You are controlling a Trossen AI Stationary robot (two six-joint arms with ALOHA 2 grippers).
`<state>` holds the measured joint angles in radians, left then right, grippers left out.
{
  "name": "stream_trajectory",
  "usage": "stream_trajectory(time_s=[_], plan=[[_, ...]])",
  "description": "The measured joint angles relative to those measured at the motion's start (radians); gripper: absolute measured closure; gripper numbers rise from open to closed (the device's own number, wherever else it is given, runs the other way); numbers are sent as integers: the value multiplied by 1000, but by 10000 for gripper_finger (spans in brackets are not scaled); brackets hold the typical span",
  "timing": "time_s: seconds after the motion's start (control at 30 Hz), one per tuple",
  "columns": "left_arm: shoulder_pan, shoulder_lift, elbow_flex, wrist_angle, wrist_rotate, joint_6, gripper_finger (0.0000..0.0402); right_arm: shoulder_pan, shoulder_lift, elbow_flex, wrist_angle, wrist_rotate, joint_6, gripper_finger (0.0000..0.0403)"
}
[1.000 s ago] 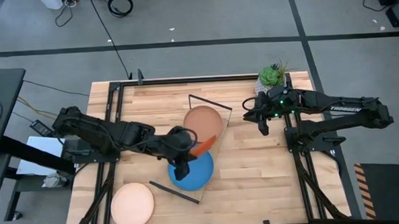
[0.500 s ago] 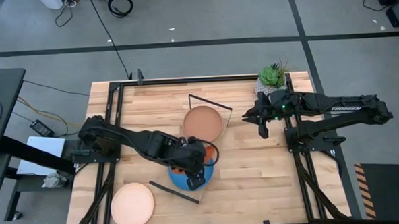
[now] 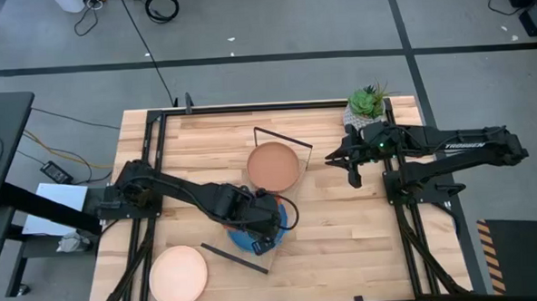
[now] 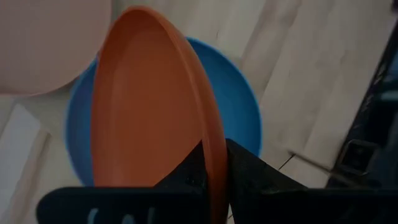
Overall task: Place and stack plates onto a shelf
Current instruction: Stack the orange plate on top of the blue plate, then stack the light pink plate on top of the brown plate
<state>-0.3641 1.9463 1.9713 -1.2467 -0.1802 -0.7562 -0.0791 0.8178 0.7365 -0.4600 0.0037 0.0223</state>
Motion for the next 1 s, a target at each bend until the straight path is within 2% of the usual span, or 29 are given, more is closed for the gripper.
stream_trajectory(time_s=[0.23, 0.37, 0.57, 0.73, 0.83, 1.0], plan=[[-17, 40, -1, -8, 21, 80, 349, 12, 21, 0, -4, -31, -8, 329], [-30, 41, -2, 34, 35, 85, 309, 28, 30, 0, -2, -45, -4, 329], [-39, 41, -2, 96, 107, 118, 242, 47, 35, 0, -5, -49, 7, 329], [-38, 36, -2, 93, 124, 188, 227, 54, 38, 0, -4, -49, 11, 329], [-32, 34, -2, 56, 91, 220, 226, 55, 47, 0, -8, -49, 26, 329], [-24, 41, -2, -32, -54, 302, 226, 77, 61, -59, 56, -52, 36, 329]])
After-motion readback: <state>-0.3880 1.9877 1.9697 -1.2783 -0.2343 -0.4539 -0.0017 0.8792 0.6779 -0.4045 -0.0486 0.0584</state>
